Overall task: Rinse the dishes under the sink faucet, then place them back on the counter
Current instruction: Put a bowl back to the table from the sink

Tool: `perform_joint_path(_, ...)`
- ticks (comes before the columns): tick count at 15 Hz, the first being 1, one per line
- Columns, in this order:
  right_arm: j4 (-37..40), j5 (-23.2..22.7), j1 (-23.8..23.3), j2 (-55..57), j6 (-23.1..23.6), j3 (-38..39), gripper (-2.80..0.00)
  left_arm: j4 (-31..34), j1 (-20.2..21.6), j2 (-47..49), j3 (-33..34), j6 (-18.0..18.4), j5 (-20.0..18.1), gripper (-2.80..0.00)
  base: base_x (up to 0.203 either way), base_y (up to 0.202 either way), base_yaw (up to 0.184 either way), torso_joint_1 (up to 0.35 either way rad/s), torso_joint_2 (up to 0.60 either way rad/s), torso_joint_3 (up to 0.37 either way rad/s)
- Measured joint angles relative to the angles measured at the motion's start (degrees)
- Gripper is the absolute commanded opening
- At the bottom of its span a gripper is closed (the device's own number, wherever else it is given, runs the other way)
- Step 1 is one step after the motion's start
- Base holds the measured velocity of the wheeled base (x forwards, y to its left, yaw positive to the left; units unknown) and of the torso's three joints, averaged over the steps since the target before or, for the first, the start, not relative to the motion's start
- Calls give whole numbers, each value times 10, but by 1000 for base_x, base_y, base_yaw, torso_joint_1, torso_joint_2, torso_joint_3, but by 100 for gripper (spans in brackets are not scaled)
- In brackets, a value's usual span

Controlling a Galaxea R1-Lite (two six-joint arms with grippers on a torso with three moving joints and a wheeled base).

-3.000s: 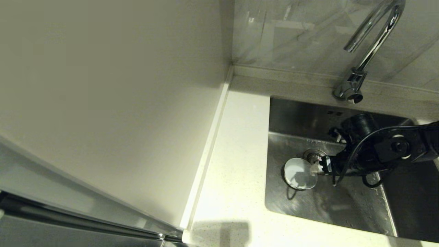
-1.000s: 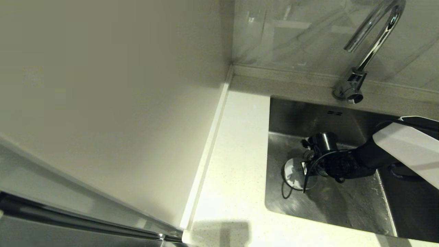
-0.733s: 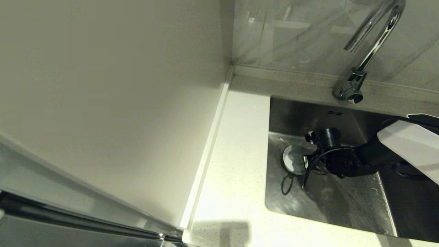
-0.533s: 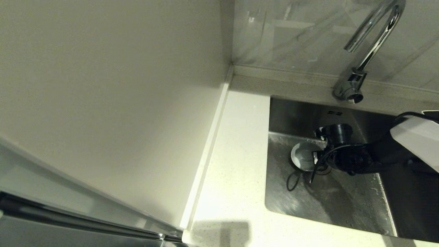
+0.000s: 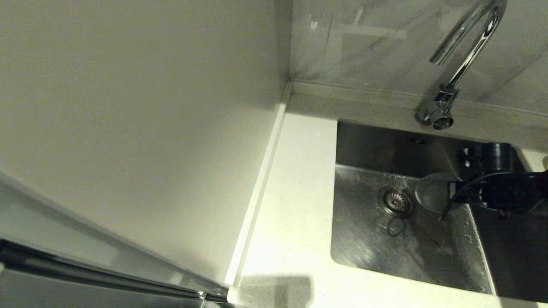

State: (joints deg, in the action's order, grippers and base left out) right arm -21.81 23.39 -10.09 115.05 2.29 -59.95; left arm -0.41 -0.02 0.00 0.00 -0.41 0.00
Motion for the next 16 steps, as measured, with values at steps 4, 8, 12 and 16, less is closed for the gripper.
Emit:
perform_joint_path(4, -52, 5, -100, -116, 35, 59, -280, 0, 0, 0, 0, 0, 0, -280, 0, 0, 0, 0, 0, 0)
perform_joint_path(8, -344, -16, -177, -201, 191, 170, -280, 0, 0, 0, 0, 0, 0, -280, 0, 0, 0, 0, 0, 0)
perform_joint_path(12, -630, -153, -203, -273, 330, 251, -280, 0, 0, 0, 0, 0, 0, -280, 0, 0, 0, 0, 0, 0)
perform_joint_path(16, -653, -199, -206, -334, 339, 296, -280, 0, 0, 0, 0, 0, 0, -280, 0, 0, 0, 0, 0, 0)
